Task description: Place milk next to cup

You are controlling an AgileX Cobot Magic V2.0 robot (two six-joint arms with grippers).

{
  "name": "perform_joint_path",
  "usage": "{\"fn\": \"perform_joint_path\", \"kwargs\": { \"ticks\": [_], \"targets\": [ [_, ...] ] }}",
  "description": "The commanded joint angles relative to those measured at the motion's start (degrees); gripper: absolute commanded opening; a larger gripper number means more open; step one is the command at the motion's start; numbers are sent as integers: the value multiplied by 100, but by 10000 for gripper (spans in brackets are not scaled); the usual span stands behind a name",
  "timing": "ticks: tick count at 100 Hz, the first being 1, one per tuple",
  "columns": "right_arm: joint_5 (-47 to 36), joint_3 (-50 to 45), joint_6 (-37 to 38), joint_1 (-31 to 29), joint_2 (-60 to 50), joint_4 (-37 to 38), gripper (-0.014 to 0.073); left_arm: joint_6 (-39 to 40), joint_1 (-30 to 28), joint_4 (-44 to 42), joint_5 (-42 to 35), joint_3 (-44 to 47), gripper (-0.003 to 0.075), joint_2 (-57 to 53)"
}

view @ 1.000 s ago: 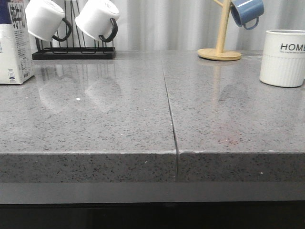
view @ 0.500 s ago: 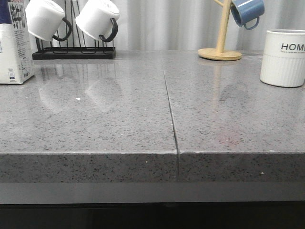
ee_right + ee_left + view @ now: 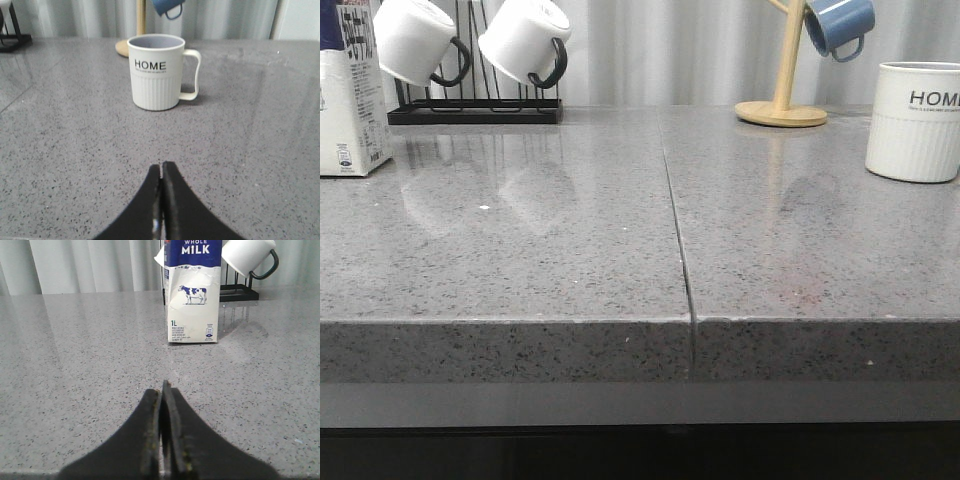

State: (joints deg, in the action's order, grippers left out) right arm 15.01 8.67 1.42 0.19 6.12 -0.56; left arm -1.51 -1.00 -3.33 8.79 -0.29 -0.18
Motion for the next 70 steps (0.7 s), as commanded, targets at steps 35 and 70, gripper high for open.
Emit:
{"fn": "perform_joint_path", "kwargs": {
  "ticks": [35,70],
  "targets": [
    [-996,668,-28,-9,1854,56,154,74,-7,12,-432,259,-20,-184],
    [-4042,680,-322,-117,4008,0,297,74,-7,12,-432,259,-20,-184]
  ]
}}
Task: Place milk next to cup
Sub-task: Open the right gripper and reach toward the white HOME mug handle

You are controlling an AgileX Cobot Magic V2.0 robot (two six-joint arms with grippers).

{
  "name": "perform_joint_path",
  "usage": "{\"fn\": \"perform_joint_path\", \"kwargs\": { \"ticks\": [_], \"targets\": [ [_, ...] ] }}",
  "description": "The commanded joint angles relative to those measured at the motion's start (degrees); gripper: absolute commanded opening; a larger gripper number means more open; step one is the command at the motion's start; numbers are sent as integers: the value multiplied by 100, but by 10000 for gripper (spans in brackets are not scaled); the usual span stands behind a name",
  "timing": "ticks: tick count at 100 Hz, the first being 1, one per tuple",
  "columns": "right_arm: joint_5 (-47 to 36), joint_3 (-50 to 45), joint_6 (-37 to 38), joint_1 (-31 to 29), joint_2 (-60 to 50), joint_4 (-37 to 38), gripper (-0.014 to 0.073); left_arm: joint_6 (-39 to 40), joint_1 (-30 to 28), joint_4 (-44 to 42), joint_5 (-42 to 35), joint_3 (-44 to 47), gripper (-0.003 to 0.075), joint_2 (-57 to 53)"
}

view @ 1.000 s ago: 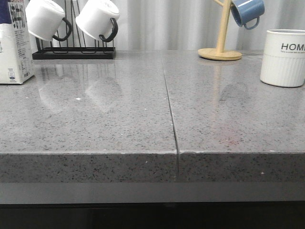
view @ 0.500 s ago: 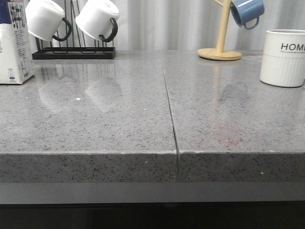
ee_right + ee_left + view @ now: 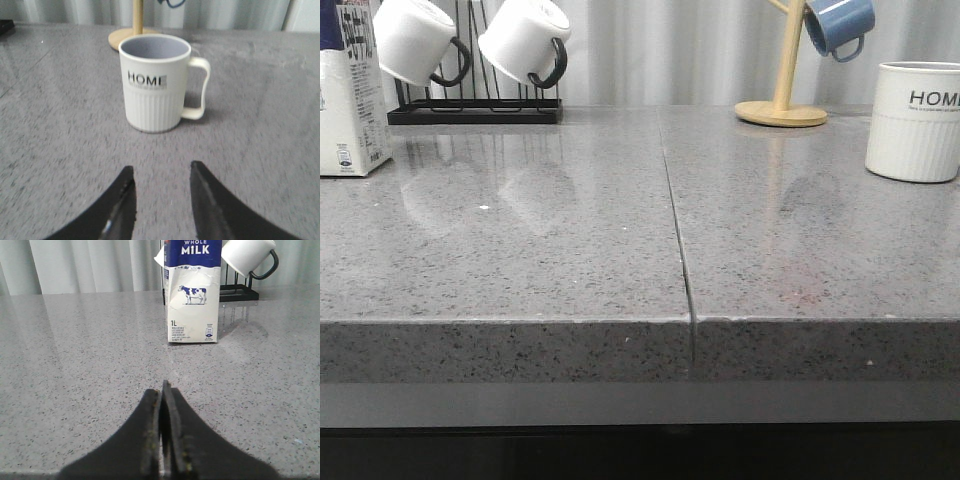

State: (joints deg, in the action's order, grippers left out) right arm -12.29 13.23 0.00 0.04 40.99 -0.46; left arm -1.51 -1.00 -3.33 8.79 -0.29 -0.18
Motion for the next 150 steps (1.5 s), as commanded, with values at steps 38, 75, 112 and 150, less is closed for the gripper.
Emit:
{"fn": "perform_joint_path", "kwargs": {
  "ticks": [38,75,112,150],
  "targets": [
    [-3083,919,-213,-699,3004,-119,297,74,-7,12,-432,259,-20,-184],
    [-3216,1928,-213,-674,4324,-108,297,74,-7,12,-432,259,-20,-184],
    [-3409,2763,-213,-674,5275,-120,283,74,-7,12,-432,259,-20,-184],
    [-3397,2973,-213,-649,5431,-120,-65,74,-7,12,-432,259,-20,-184]
  ]
}}
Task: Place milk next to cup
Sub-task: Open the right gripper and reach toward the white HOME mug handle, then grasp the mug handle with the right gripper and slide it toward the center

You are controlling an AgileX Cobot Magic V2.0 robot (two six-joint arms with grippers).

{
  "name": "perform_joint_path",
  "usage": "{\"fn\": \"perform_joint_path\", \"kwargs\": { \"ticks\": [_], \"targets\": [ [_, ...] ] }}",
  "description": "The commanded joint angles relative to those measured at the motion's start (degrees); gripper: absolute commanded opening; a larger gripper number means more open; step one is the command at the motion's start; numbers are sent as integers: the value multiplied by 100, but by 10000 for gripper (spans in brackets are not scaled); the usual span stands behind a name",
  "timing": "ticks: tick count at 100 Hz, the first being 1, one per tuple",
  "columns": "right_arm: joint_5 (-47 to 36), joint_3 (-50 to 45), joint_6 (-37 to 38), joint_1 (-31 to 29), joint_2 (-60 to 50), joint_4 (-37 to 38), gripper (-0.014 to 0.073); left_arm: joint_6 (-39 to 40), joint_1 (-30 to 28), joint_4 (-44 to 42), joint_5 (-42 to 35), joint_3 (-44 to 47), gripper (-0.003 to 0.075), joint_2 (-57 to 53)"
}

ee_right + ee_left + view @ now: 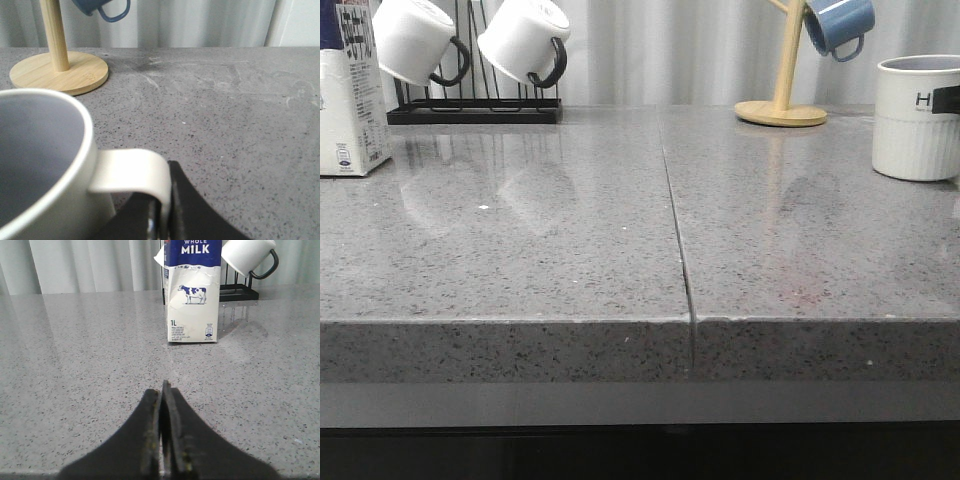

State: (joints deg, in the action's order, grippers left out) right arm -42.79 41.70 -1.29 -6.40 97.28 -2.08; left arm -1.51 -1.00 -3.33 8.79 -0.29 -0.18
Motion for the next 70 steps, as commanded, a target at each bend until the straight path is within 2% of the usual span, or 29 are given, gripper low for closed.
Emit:
{"fn": "perform_joint_path", "kwargs": {
  "ticks": [1,19,45,70],
  "targets": [
    [-346,126,-84,1,-207,41,-66,74,-7,12,-432,259,-20,-184],
    [-337,126,-84,425,-446,41,-67,74,-7,12,-432,259,-20,-184],
    [-343,147,-56,1569,-722,16,-67,74,-7,12,-432,259,-20,-184],
    [-287,336,725,2416,-679,-27,-67,74,-7,12,-432,259,-20,-184]
  ]
}}
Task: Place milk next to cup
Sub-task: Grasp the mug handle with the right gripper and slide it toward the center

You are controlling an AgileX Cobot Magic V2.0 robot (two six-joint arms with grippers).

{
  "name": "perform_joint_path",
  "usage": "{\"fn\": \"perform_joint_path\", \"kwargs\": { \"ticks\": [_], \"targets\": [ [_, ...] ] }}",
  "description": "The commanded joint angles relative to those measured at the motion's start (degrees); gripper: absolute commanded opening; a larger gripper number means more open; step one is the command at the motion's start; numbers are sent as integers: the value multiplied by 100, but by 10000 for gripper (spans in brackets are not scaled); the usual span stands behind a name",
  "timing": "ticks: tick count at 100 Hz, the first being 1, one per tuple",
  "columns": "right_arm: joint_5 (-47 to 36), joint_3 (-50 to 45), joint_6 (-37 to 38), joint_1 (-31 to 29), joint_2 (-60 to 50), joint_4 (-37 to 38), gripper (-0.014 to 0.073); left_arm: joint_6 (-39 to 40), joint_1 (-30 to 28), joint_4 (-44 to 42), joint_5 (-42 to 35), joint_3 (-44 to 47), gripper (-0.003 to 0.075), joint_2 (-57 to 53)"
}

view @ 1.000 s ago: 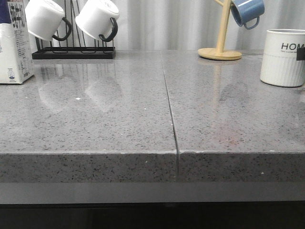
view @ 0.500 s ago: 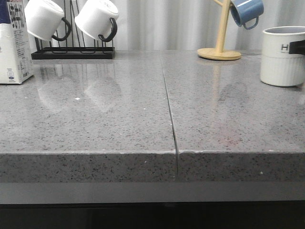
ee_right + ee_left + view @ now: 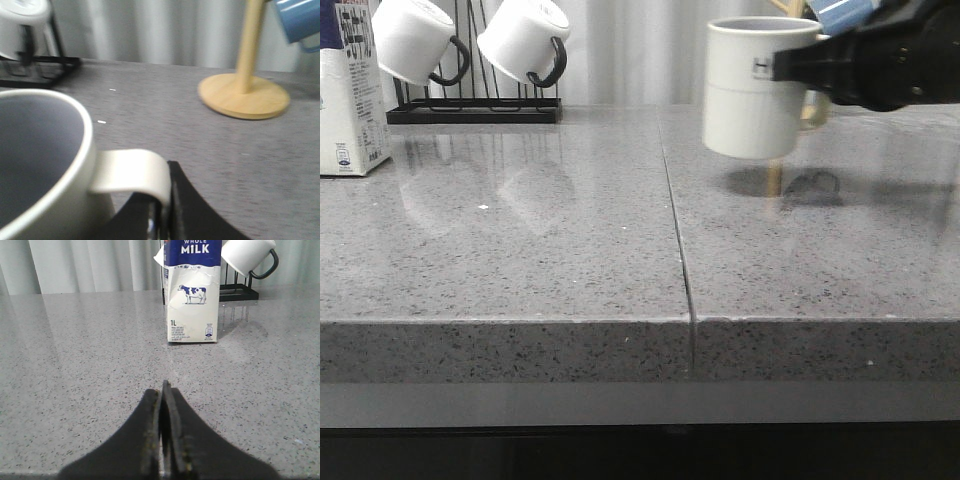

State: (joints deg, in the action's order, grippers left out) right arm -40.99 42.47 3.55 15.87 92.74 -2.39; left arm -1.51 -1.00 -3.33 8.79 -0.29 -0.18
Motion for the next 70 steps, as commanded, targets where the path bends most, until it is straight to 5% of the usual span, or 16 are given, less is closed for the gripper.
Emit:
{"fn": "perform_joint_path", "kwargs": {
  "ticks": [1,70],
  "targets": [
    [-467,277,241,225,-208,3,-67,74,-7,12,-432,259,-20,-184],
    [-133,679,235,712,503,3,-64,74,-7,12,-432,259,-20,-184]
  ]
}}
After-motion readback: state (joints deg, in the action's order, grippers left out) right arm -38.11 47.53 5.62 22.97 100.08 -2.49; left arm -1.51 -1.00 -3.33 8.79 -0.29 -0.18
